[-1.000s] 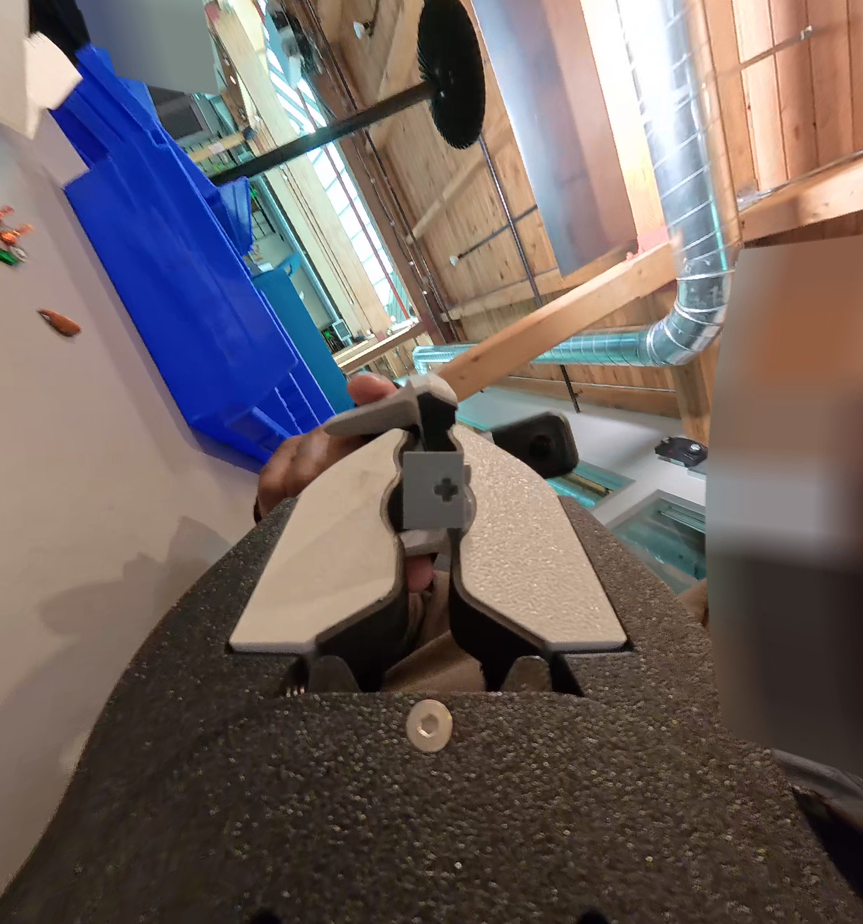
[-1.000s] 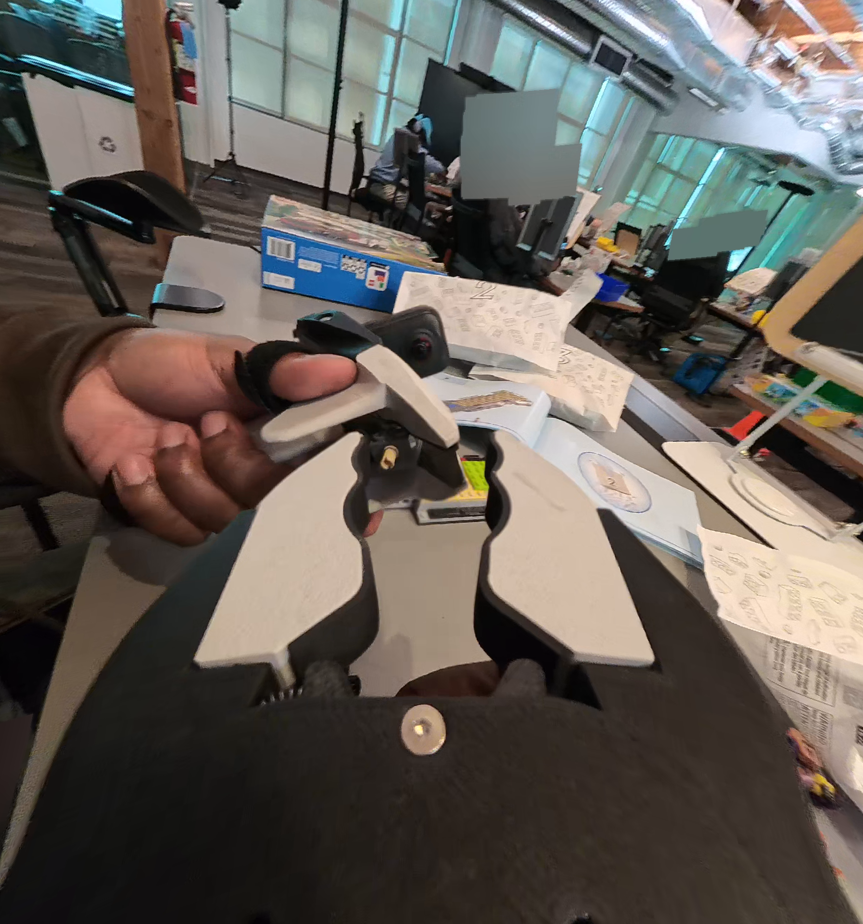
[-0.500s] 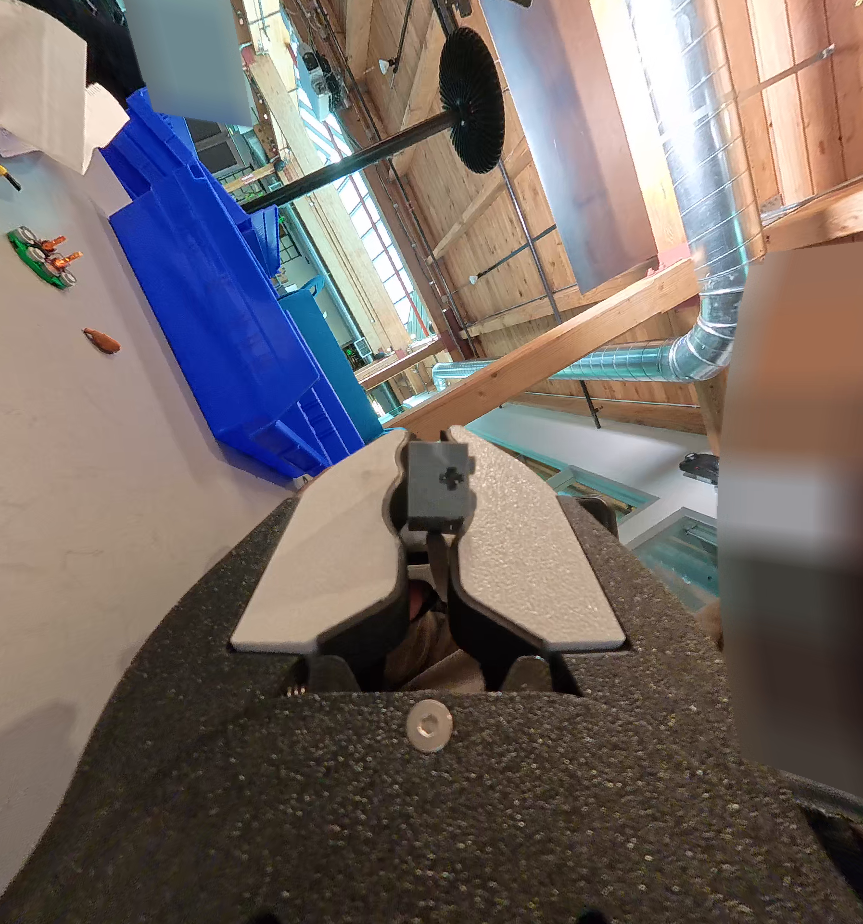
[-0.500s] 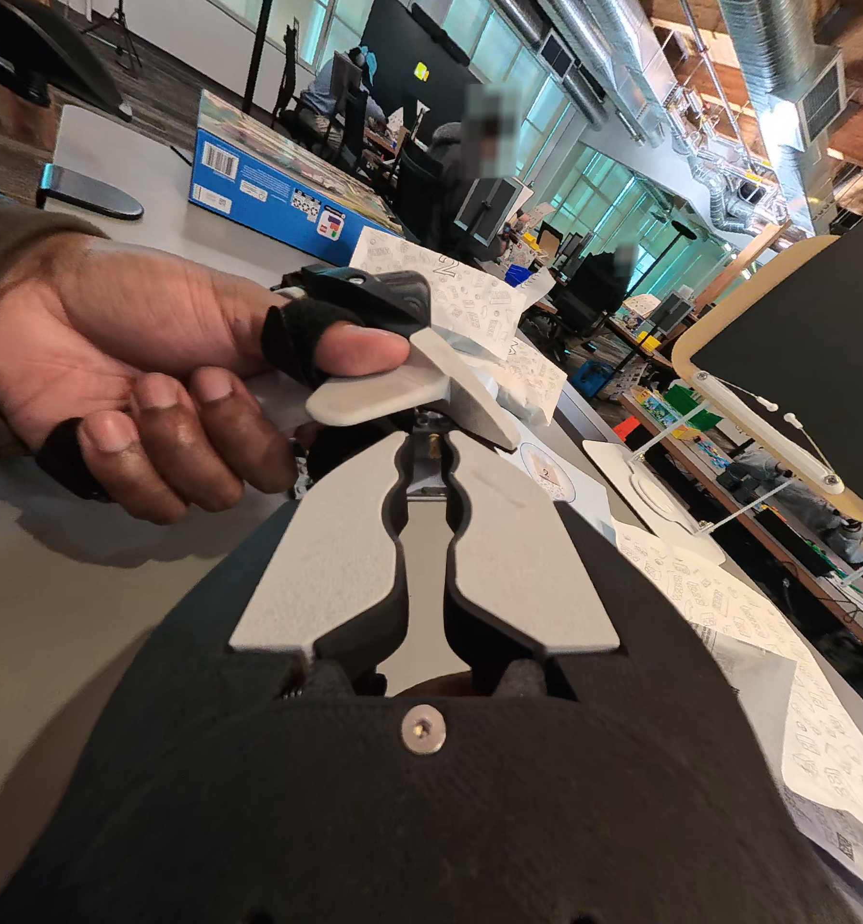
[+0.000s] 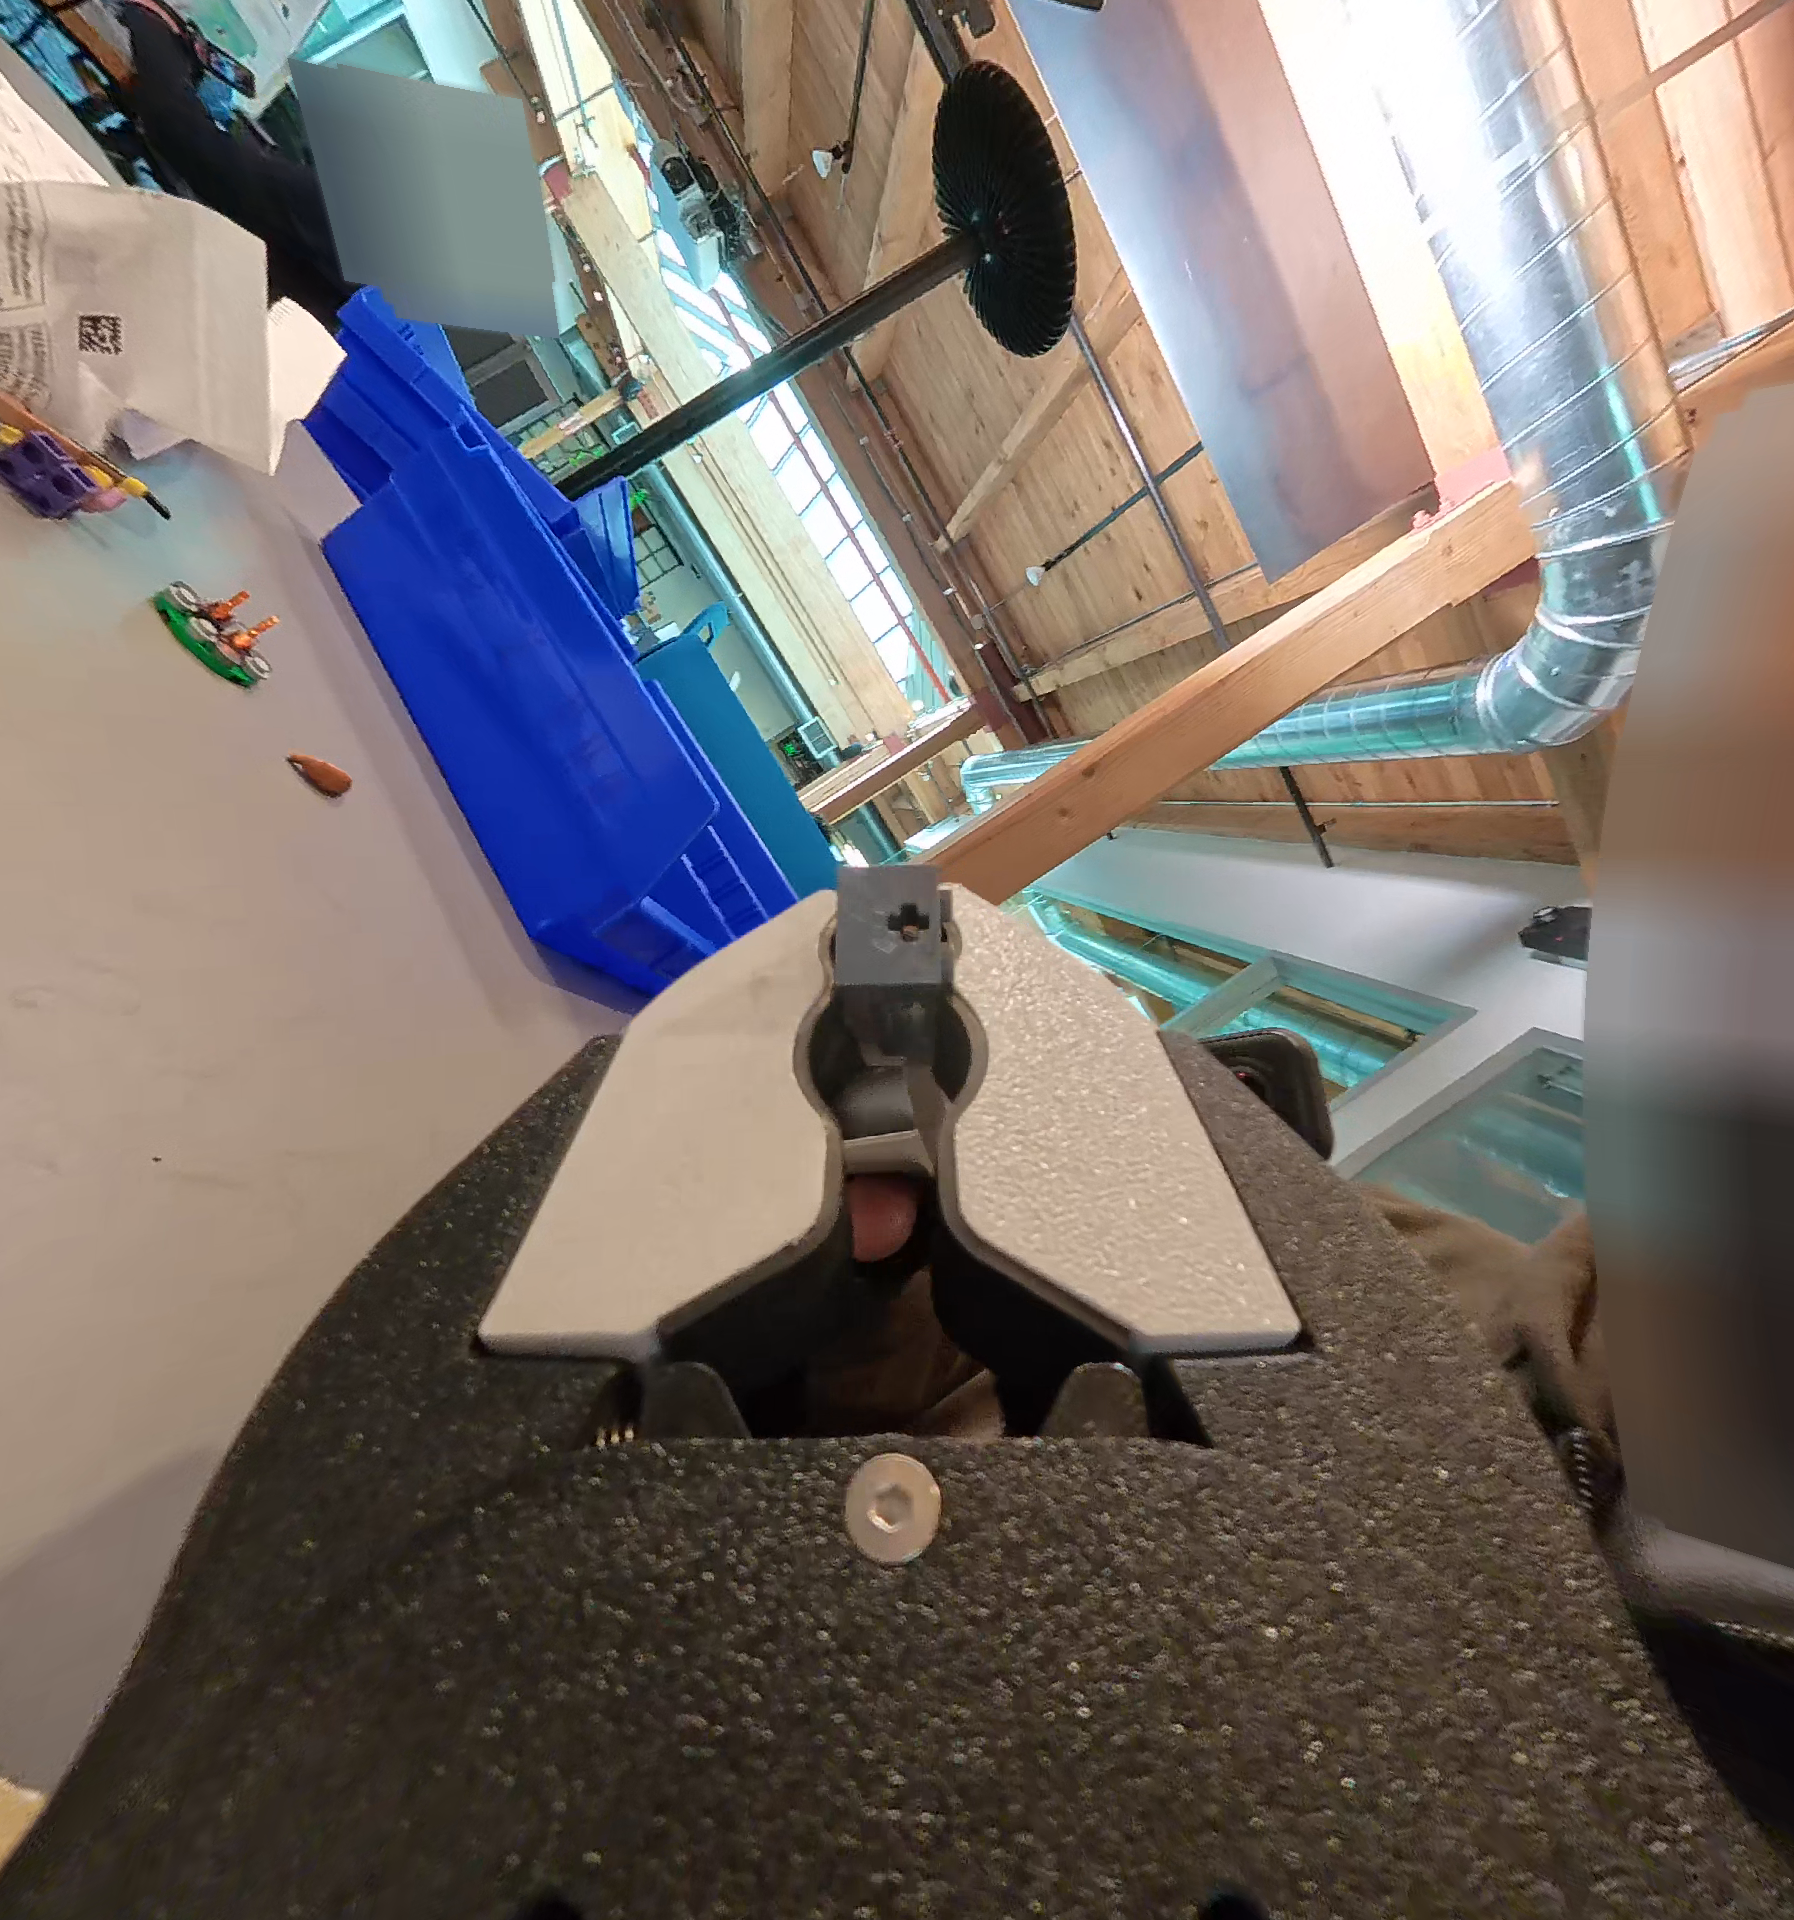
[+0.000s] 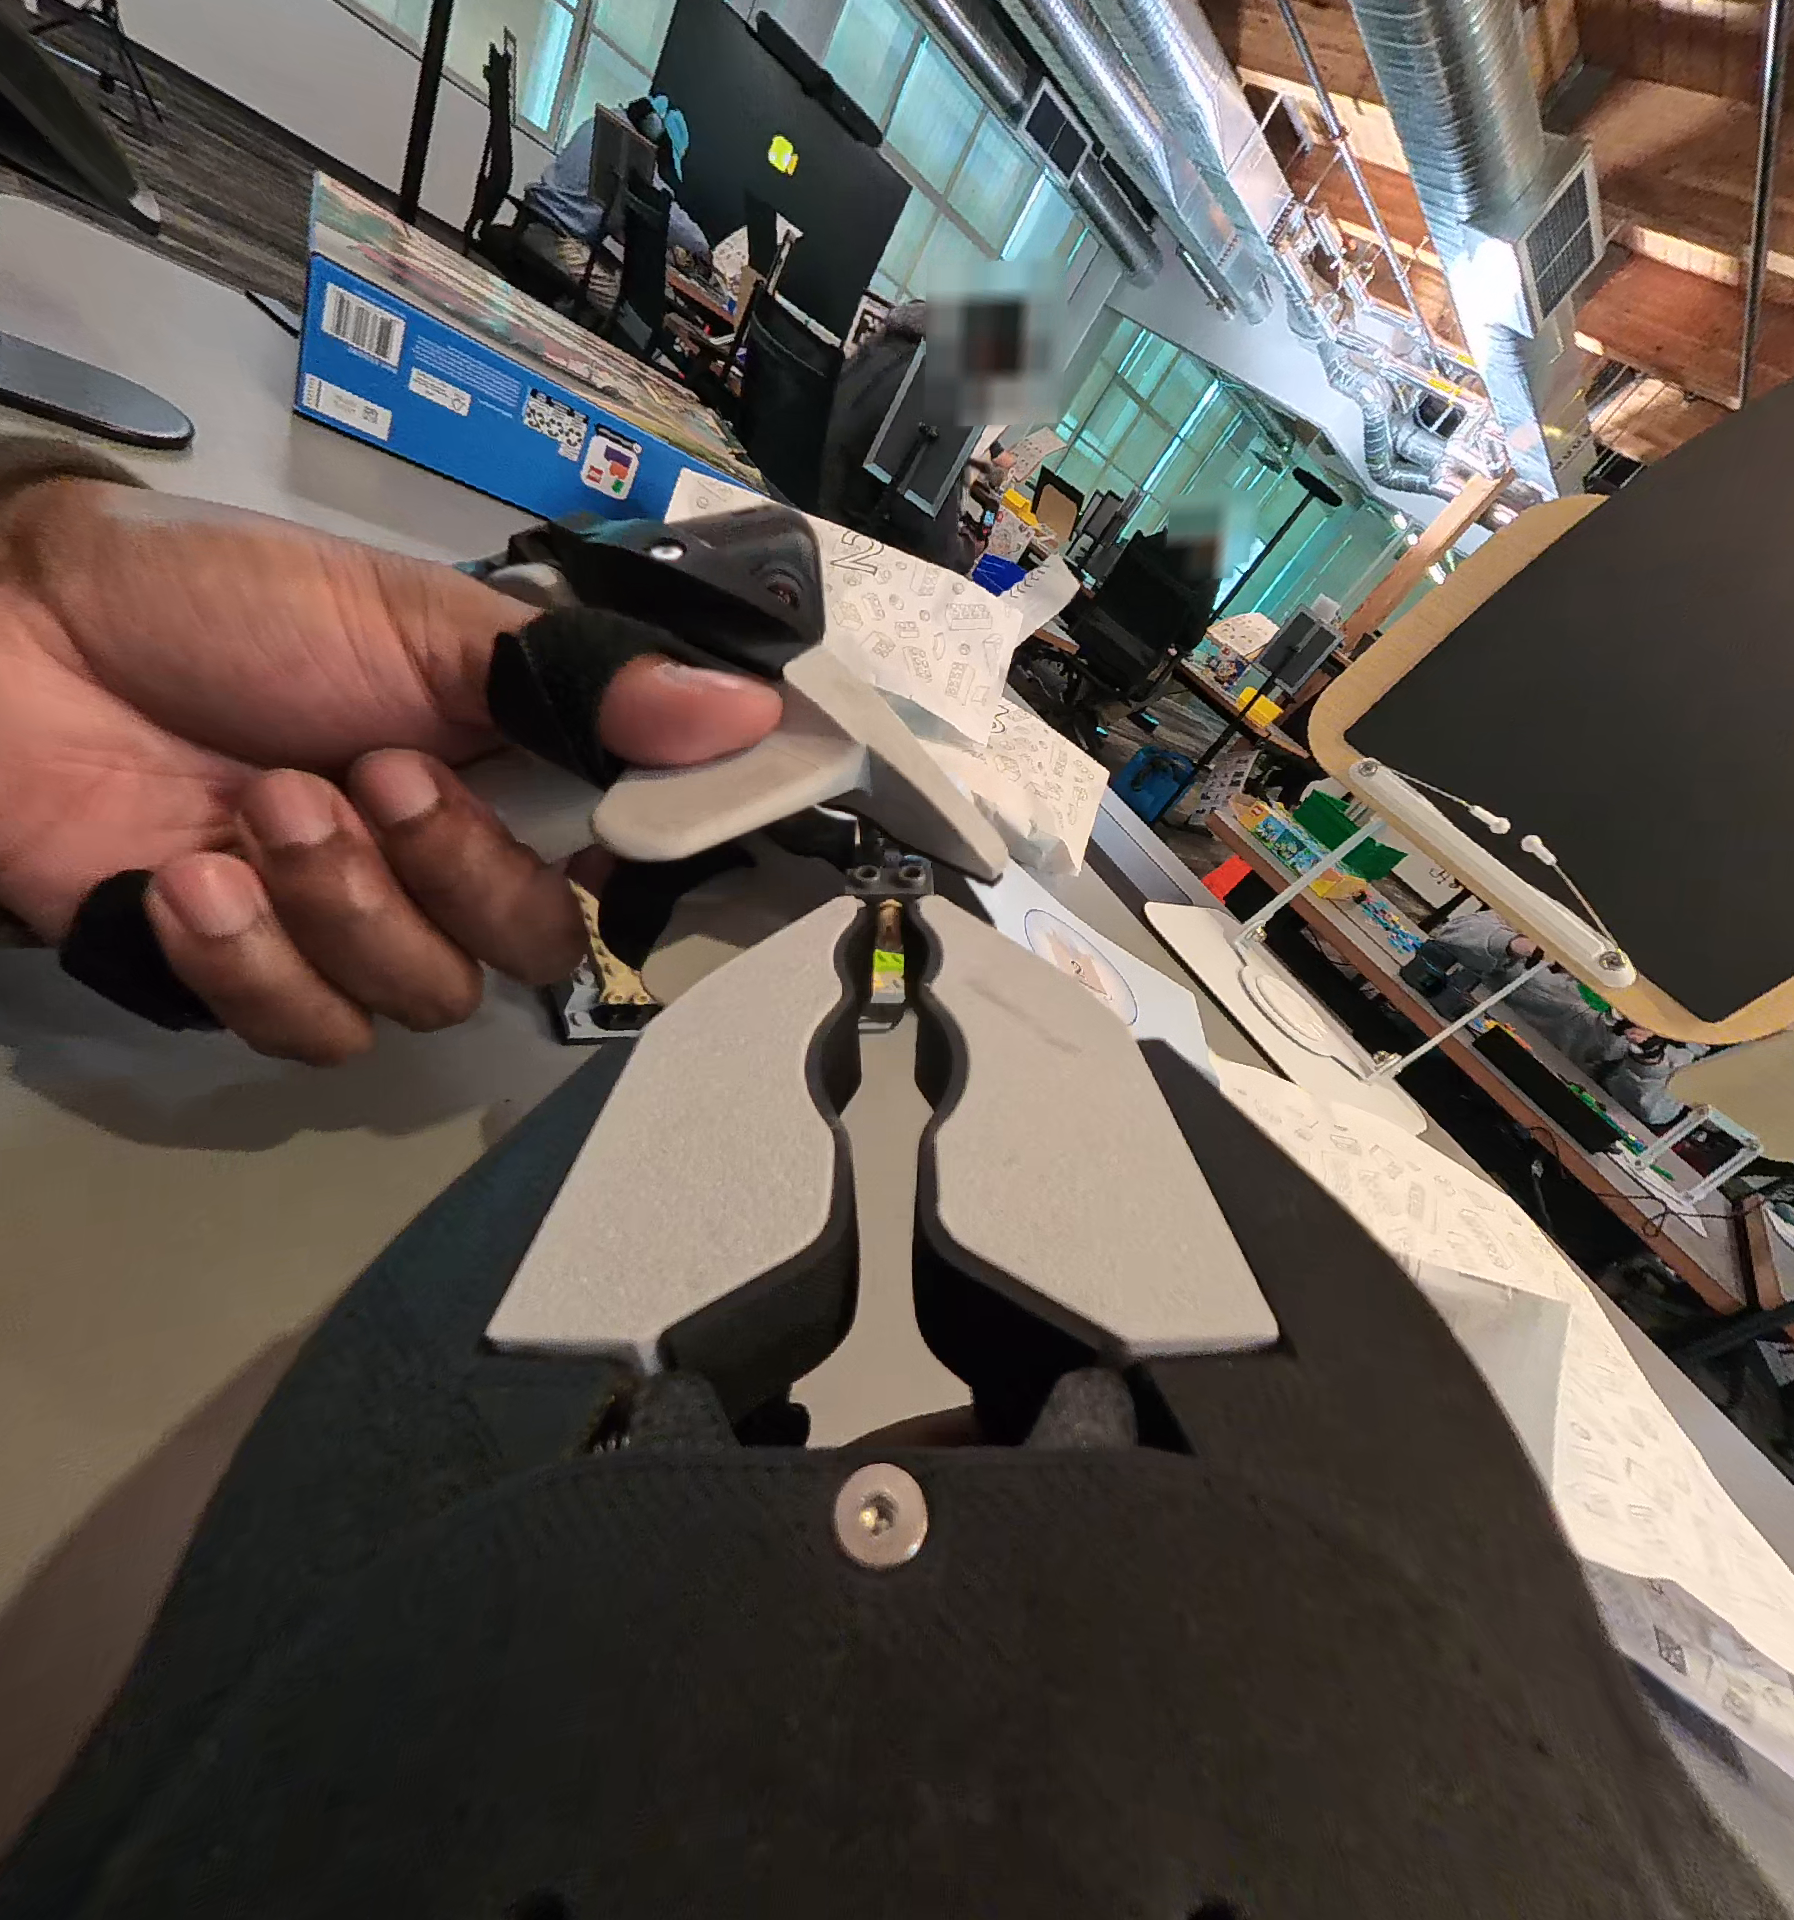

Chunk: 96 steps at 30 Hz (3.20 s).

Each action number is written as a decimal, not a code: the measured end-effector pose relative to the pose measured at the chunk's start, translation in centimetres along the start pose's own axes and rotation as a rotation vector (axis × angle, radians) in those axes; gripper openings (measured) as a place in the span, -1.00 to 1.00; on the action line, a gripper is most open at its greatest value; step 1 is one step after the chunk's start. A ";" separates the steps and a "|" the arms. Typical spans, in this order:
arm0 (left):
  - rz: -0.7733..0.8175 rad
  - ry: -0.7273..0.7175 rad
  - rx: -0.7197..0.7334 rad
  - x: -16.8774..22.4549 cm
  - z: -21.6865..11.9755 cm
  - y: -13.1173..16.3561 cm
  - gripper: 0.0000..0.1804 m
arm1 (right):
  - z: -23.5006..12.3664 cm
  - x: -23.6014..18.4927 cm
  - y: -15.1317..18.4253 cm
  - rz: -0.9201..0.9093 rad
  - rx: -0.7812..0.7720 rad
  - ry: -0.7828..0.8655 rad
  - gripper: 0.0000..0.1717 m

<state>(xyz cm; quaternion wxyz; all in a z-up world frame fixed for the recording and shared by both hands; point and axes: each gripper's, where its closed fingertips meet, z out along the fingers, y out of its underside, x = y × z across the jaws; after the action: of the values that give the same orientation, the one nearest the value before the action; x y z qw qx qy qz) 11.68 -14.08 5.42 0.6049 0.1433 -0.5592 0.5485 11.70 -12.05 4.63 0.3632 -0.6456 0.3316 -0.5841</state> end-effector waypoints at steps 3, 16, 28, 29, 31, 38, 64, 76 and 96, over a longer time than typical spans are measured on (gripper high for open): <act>0.044 -0.035 -0.009 -0.3 -0.1 0.0 -0.89 | 0.2 0.0 0.2 0.009 -0.021 0.020 -0.94; 0.101 -0.077 -0.045 -0.4 -0.1 0.2 -0.90 | 0.0 -0.1 0.5 0.048 -0.016 -0.029 -0.95; 0.081 -0.005 -0.120 0.7 1.3 1.3 -0.90 | -1.9 0.4 0.0 0.050 0.047 0.007 -0.95; 0.089 -0.004 -0.128 0.7 1.3 1.4 -0.90 | -2.1 0.3 0.1 0.050 0.046 0.006 -0.95; 0.080 -0.016 0.055 0.5 -0.7 -2.7 -0.90 | -3.1 1.1 0.0 0.066 0.076 0.032 -0.95; 0.306 -0.200 0.078 0.3 -7.4 -8.6 -0.89 | -10.8 8.4 3.6 0.189 -0.037 0.306 -0.95; -0.040 -0.029 -0.131 -1.3 4.3 3.3 -0.88 | -3.4 1.3 2.6 0.161 -0.099 0.145 -0.65; 0.255 -0.032 -0.152 1.0 0.7 -1.1 -0.28 | -15.7 16.2 6.6 0.178 -0.321 0.718 -0.80; 0.885 -0.412 -0.048 -2.5 -8.1 -17.7 -0.22 | 8.3 10.4 12.6 0.694 -0.552 0.048 -0.47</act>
<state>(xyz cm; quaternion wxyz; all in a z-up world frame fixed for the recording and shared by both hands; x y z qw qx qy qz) 31.02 -15.28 8.40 0.1937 -0.0167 -0.6871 0.7001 20.88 -26.74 -1.28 0.3440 -0.5552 0.6805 -0.3321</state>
